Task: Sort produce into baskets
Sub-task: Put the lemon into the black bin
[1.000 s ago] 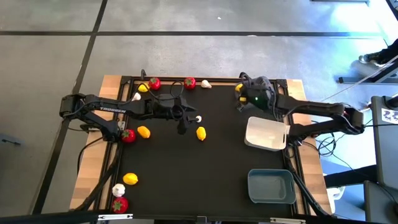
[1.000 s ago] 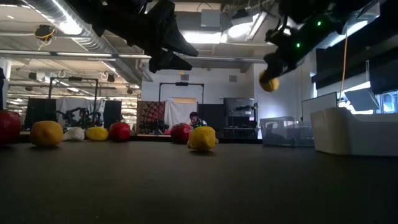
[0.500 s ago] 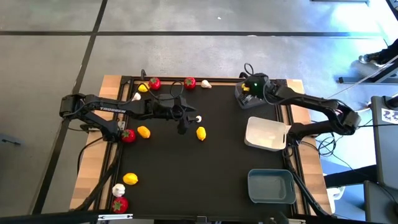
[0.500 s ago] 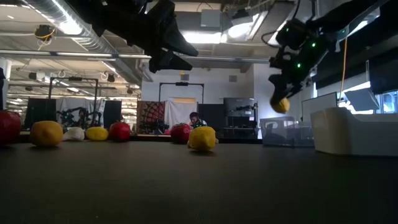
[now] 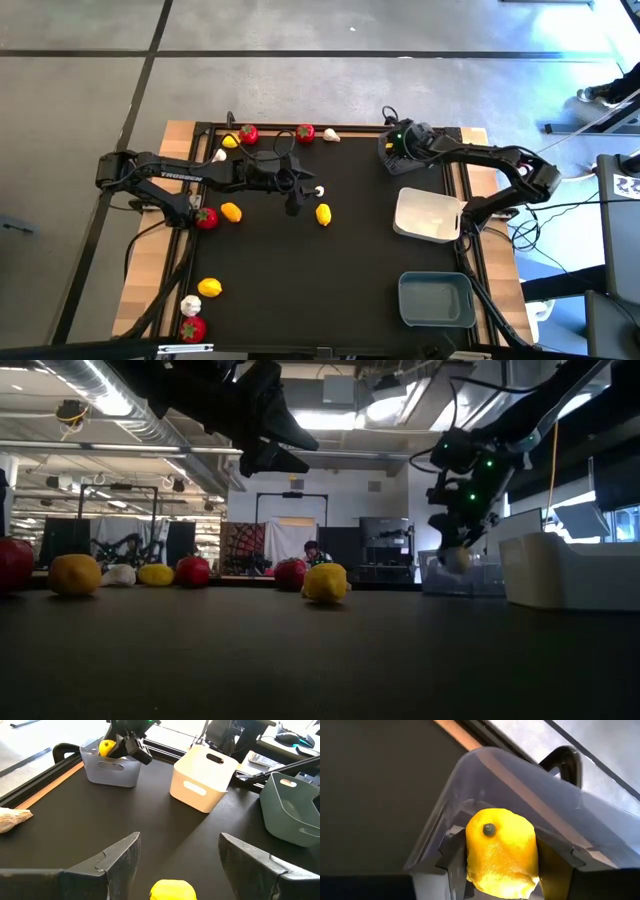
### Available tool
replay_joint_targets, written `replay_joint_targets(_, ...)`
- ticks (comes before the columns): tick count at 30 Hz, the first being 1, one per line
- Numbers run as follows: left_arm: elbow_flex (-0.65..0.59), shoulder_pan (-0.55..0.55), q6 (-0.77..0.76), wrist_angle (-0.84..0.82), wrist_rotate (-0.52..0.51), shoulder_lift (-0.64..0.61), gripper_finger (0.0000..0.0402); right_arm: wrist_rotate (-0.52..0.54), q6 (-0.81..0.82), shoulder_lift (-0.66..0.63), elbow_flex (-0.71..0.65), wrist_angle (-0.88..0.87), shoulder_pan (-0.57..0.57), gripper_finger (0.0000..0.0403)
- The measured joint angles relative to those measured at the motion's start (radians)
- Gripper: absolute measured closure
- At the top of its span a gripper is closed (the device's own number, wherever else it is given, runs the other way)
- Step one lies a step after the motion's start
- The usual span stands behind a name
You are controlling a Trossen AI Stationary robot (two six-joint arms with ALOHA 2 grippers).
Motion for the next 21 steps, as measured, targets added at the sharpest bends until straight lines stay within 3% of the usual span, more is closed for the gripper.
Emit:
replay_joint_targets(15, 0.000, 0.000, 0.000, 0.000, 0.000, 0.000, 0.0141, -0.002, -0.006, 0.025, 0.000, 0.014, 0.000, 0.0220)
replay_joint_targets(21, 0.000, 0.000, 0.000, 0.000, 0.000, 0.000, 0.0141, -0.008, -0.007, 0.025, 0.000, 0.016, 0.000, 0.0166)
